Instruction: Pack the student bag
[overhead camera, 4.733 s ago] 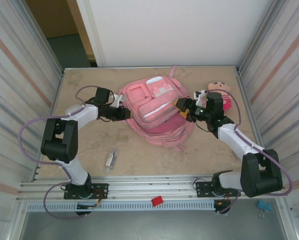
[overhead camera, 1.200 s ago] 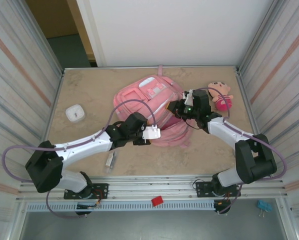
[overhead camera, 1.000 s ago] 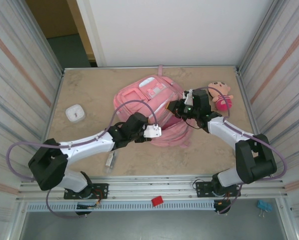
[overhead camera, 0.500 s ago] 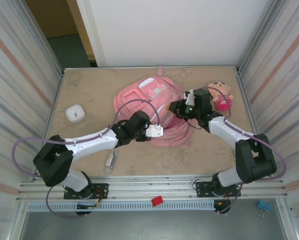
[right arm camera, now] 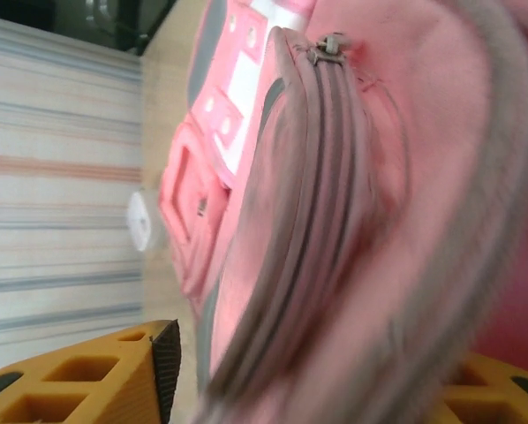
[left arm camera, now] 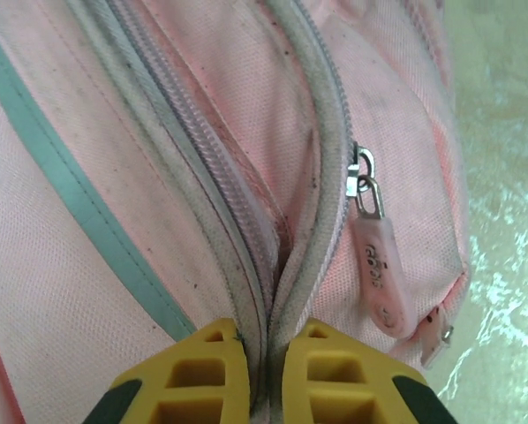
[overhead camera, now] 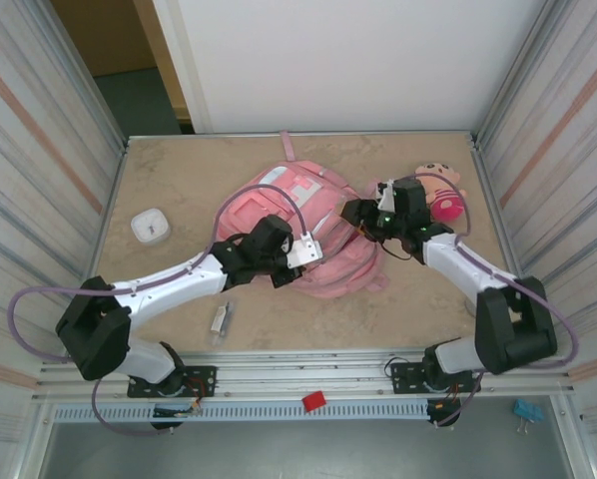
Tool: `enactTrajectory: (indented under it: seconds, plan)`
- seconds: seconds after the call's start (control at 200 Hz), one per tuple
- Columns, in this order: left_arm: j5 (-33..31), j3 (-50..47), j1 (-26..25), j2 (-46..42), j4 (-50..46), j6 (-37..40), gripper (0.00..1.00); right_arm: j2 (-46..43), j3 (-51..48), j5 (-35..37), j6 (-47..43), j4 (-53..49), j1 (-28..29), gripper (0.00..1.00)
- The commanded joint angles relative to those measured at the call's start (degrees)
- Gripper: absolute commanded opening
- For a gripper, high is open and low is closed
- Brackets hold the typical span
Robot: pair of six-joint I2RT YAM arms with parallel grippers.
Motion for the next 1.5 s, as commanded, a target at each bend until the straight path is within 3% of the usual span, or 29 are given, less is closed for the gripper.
enactTrajectory:
  seconds: [0.0,0.11,0.281,0.661,1.047,1.178,1.278,1.493]
  plan:
    - [8.1,3.91,2.34,-0.07,1.9,-10.41,0.0,-7.89,4.07,9.19,-8.29,-16.0,0.1,0.55]
    - [13.09,5.74,4.79,0.87,2.82,-15.82,0.0,-13.77,4.82,11.62,-10.49,-22.72,0.52,0.55]
    - [14.81,10.47,5.16,4.54,-0.08,-20.48,0.0,-17.31,6.59,6.38,-13.15,-26.14,3.46,0.54]
    - [16.45,17.59,5.81,9.74,-3.65,-29.2,0.0,-8.54,11.88,4.6,-15.28,-32.78,8.12,0.51]
    - [18.83,17.39,6.51,9.71,-0.59,-31.39,0.0,-1.22,14.11,0.49,-15.81,-28.74,11.38,0.48]
    - [21.2,17.85,6.75,10.4,0.01,-32.2,0.0,0.17,15.08,2.05,-16.02,-29.43,11.62,0.48]
    - [21.97,17.76,6.79,9.96,0.36,-32.1,0.0,1.37,16.37,7.07,-16.07,-31.54,11.62,0.45]
    - [22.64,16.89,6.96,8.95,1.61,-32.31,0.0,0.78,16.75,14.73,-14.81,-32.89,11.12,0.33]
